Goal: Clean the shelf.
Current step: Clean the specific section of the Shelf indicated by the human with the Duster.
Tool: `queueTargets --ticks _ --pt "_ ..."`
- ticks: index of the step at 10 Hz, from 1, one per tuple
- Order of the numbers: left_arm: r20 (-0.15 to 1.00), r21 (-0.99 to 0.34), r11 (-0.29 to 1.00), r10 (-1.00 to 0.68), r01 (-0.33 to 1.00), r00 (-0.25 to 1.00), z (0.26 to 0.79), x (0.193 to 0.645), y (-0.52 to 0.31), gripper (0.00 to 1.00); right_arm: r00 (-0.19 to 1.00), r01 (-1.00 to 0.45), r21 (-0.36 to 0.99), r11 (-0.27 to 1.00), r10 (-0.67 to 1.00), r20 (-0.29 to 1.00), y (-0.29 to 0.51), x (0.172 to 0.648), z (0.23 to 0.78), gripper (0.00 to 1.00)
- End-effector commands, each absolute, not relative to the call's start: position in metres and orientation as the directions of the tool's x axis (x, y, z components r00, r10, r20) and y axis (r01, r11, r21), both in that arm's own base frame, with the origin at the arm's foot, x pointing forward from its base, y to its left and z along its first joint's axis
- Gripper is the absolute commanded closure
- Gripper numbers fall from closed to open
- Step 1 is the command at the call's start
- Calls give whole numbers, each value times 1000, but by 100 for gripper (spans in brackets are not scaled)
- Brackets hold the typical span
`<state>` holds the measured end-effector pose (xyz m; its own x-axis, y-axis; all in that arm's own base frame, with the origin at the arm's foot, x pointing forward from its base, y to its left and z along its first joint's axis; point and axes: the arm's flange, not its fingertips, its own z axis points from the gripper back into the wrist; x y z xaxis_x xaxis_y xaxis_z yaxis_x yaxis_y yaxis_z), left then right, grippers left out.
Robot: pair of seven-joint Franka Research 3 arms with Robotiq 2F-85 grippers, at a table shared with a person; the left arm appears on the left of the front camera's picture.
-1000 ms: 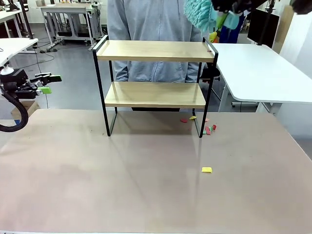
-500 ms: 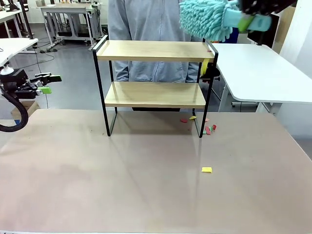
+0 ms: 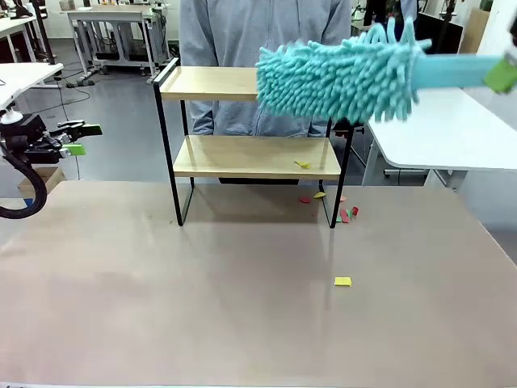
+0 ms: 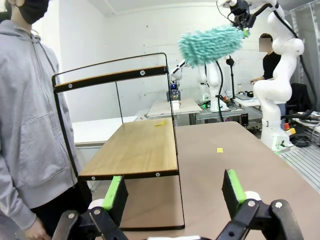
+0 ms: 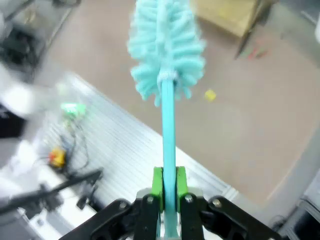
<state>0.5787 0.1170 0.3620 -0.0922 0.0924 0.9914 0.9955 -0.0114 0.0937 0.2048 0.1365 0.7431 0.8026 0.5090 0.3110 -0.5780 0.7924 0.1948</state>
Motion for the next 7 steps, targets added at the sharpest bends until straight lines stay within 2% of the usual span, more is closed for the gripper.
queueTargets --ticks 1,7 --pt "990 106 -11 96 994 -105 365 577 116 0 720 -694 223 685 658 220 129 212 729 87" --pt "990 106 -11 96 994 -105 365 577 116 0 586 -780 230 581 808 -54 123 198 665 87"
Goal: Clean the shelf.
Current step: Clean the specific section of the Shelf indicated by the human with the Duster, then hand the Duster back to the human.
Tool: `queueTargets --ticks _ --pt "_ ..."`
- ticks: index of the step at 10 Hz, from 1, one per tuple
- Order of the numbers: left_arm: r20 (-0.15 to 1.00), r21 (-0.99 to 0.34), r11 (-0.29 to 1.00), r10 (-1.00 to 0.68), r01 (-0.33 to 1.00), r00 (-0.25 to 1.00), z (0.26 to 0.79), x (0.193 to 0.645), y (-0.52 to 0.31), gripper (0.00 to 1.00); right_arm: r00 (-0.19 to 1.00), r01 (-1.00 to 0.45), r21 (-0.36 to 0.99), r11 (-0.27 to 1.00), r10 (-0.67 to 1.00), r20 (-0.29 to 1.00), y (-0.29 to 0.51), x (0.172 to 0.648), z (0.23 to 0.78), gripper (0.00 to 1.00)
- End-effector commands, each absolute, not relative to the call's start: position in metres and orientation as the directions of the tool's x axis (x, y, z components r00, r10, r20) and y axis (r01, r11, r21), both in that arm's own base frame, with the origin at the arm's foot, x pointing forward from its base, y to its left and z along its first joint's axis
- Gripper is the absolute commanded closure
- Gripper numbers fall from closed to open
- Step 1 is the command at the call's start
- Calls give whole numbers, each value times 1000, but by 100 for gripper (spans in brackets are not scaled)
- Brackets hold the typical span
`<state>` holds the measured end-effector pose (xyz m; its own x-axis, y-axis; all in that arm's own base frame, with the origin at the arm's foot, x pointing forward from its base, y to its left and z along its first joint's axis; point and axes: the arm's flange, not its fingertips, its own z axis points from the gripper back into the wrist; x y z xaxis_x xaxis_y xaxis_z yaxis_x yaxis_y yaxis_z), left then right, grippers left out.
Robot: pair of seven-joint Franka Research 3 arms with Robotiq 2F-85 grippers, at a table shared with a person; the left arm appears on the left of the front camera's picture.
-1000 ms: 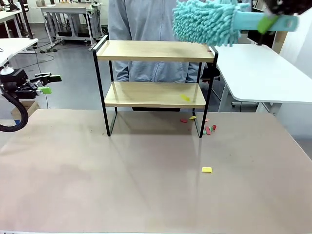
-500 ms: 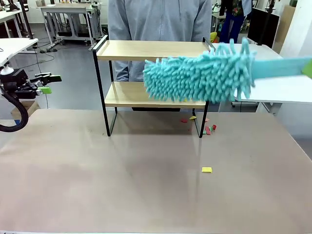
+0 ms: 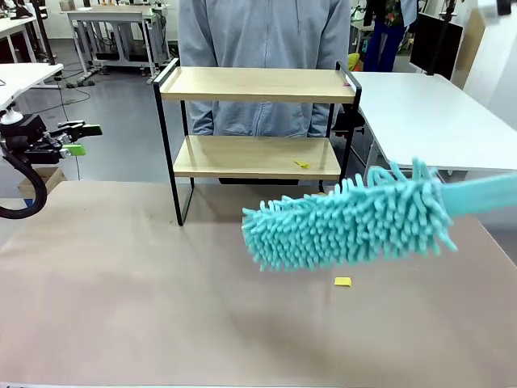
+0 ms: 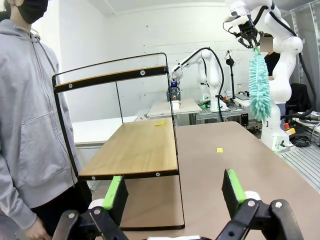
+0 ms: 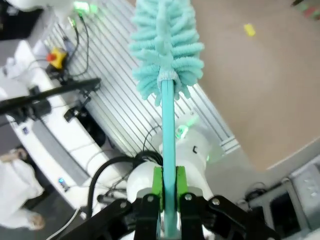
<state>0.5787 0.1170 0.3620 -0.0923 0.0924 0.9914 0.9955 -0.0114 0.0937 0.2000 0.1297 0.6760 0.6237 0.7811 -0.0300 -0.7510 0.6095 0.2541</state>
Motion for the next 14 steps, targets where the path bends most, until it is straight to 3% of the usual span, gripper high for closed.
queueTargets --ticks 1,4,7,8,14 --pt "990 106 -11 96 994 -105 365 577 116 0 579 -783 229 579 812 -72 121 192 651 87" --pt "990 106 -11 96 994 -105 365 577 116 0 588 -779 228 584 807 -57 104 169 606 87" --pt "990 106 -11 96 994 -105 365 577 116 0 594 -786 246 567 803 49 83 169 585 87" --pt "990 106 -11 96 994 -105 365 577 116 0 604 -762 243 600 794 -68 101 163 595 87" --pt "990 106 -11 96 994 -105 365 577 116 0 604 -762 243 600 794 -68 101 163 595 87"
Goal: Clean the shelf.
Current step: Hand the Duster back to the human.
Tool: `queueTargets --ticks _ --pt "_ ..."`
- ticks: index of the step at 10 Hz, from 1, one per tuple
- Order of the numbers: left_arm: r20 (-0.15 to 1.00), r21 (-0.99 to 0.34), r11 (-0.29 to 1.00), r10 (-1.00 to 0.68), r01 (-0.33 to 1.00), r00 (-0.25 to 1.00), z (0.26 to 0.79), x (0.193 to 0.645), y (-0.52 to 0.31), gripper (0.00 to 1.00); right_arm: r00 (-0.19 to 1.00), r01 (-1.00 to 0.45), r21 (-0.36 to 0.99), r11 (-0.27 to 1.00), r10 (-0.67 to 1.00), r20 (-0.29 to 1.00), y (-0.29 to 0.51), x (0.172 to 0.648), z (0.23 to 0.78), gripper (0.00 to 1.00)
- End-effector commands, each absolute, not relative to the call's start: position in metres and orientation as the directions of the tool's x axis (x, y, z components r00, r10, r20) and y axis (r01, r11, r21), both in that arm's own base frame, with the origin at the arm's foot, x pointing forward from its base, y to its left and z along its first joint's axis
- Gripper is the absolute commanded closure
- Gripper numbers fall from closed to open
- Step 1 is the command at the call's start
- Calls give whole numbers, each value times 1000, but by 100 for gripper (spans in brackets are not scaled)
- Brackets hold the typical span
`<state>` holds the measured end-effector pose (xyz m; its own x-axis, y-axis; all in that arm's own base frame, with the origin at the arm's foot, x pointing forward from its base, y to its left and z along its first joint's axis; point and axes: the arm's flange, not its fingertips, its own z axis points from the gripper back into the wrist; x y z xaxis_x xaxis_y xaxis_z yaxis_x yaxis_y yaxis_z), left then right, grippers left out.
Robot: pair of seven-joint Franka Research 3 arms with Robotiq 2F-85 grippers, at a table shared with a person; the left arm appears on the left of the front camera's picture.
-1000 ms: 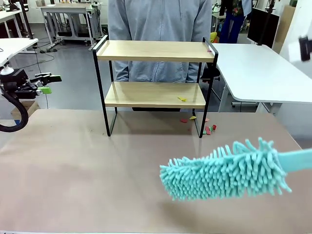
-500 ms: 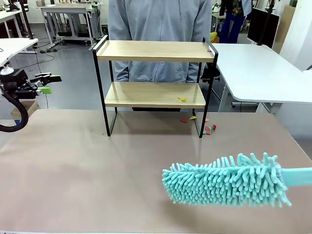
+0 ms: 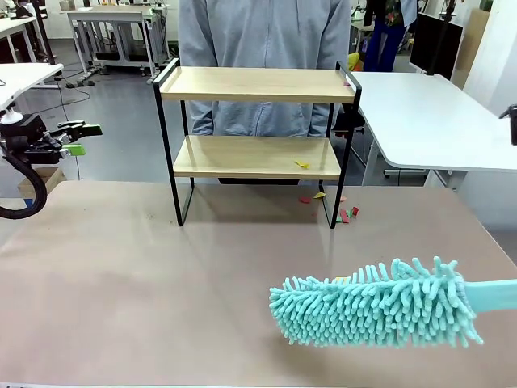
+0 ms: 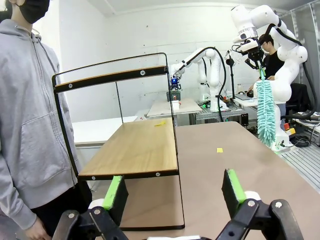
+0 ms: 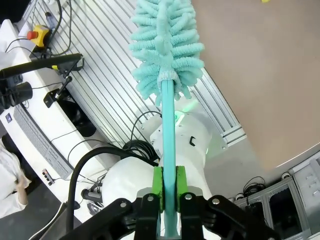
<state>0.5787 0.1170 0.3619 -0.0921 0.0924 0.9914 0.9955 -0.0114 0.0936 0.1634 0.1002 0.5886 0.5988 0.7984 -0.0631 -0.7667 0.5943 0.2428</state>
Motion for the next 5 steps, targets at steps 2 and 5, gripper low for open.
queueTargets --ticks 2,5 --pt "990 106 -11 96 994 -105 365 577 116 0 604 -762 243 600 794 -68 101 163 595 87" --pt "990 106 -11 96 994 -105 365 577 116 0 604 -762 243 600 794 -68 101 163 595 87"
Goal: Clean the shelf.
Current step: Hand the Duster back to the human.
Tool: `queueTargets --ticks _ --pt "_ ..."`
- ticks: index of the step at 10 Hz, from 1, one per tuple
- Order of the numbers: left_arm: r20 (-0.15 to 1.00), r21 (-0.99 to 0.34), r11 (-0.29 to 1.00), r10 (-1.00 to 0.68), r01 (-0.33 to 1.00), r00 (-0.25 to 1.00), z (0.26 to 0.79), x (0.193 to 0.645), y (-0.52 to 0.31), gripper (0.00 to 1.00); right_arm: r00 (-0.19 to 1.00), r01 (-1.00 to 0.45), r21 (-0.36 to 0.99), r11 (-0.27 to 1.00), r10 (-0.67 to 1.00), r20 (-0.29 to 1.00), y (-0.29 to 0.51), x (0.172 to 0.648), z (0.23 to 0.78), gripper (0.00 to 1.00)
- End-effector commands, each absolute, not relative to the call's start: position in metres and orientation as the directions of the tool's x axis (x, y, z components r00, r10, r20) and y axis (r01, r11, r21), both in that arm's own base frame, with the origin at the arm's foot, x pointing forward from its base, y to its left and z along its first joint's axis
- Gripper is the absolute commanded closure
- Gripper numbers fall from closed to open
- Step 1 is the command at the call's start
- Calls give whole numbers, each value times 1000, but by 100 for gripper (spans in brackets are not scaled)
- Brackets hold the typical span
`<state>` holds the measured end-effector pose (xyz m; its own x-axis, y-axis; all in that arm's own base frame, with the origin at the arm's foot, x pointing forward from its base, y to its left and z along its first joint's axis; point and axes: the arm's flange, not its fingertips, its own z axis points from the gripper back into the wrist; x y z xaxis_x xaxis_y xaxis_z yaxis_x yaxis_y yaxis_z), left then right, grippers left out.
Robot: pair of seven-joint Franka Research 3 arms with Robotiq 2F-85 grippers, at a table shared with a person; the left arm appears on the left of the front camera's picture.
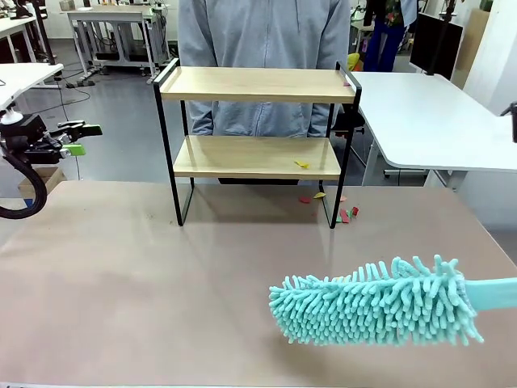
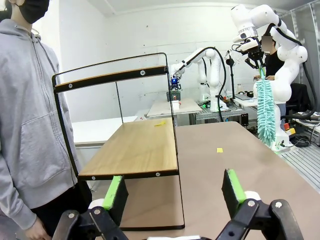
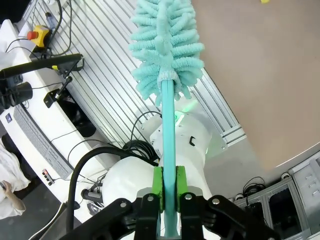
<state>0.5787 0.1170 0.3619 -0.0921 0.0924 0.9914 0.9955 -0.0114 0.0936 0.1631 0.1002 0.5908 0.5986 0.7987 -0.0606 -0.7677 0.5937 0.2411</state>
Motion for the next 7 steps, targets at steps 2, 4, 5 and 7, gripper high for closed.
queueTargets --ticks 2,4,5,7 --pt "991 103 -36 90 994 -99 371 557 103 0 579 -794 224 565 815 -2 93 185 597 87" --pt "985 130 -29 118 991 -126 379 519 75 0 530 -840 182 511 845 74 82 214 596 87" --pt "987 101 -30 126 994 -96 376 502 56 0 503 -860 164 484 857 111 72 227 594 87" --pt "991 77 -57 115 995 -70 378 461 22 0 392 -920 124 373 891 228 53 258 593 87"
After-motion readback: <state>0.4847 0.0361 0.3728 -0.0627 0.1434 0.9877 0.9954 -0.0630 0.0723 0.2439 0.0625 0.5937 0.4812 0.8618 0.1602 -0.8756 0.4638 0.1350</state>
